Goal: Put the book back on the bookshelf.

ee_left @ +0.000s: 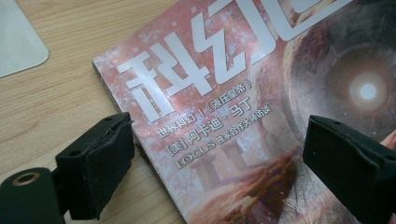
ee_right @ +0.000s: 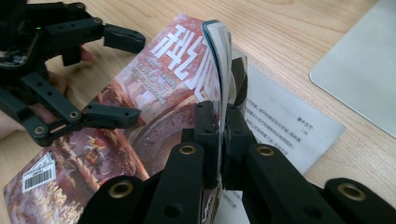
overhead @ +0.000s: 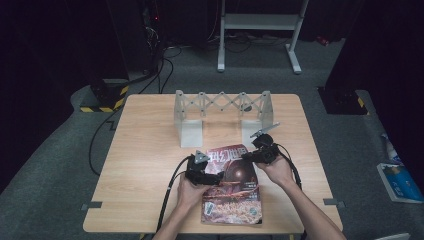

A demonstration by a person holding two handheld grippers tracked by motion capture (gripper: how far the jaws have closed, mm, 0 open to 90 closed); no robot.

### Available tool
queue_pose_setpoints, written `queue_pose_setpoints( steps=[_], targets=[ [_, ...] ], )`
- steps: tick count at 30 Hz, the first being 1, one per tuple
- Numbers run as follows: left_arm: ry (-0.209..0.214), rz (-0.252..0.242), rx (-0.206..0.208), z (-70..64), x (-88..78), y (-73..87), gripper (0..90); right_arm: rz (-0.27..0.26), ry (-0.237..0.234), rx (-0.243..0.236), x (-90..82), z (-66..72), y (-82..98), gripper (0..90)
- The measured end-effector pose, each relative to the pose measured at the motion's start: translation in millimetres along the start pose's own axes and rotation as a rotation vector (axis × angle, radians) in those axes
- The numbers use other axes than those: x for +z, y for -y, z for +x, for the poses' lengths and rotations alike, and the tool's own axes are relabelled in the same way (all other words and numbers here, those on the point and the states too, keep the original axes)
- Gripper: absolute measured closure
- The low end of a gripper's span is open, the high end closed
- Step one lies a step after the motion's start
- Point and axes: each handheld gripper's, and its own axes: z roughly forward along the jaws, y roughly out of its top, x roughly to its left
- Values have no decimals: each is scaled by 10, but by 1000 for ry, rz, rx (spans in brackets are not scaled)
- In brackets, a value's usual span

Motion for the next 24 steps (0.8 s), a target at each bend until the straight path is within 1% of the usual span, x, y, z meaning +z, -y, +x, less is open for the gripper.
queue_pose_setpoints(
  steps=[1,5,6,8,11,14,18,20,24],
  targets=[
    [8,1,-6,0,-1,-1,86,-6,-1,-15,-12,7,0,872],
    [27,0,-7,13,0,0,61,-27,2,-63,-64,73,15,873],
    [34,-1,-14,10,2,1,53,-29,2,-74,-74,84,18,873],
    [43,-3,-19,14,3,1,41,-35,-1,-78,-93,103,25,873],
    [55,-4,-23,24,2,1,29,-50,-1,-100,-117,114,36,873],
    [65,-5,-24,39,1,0,20,-63,-4,-111,-156,135,45,874],
    [96,-11,-40,44,5,0,13,-80,-15,-124,-205,161,58,874],
    [113,-13,-49,43,9,-2,6,-91,-29,-139,-223,171,61,874],
    [117,-16,-59,44,11,-3,5,-92,-38,-161,-232,191,58,874]
  ],
)
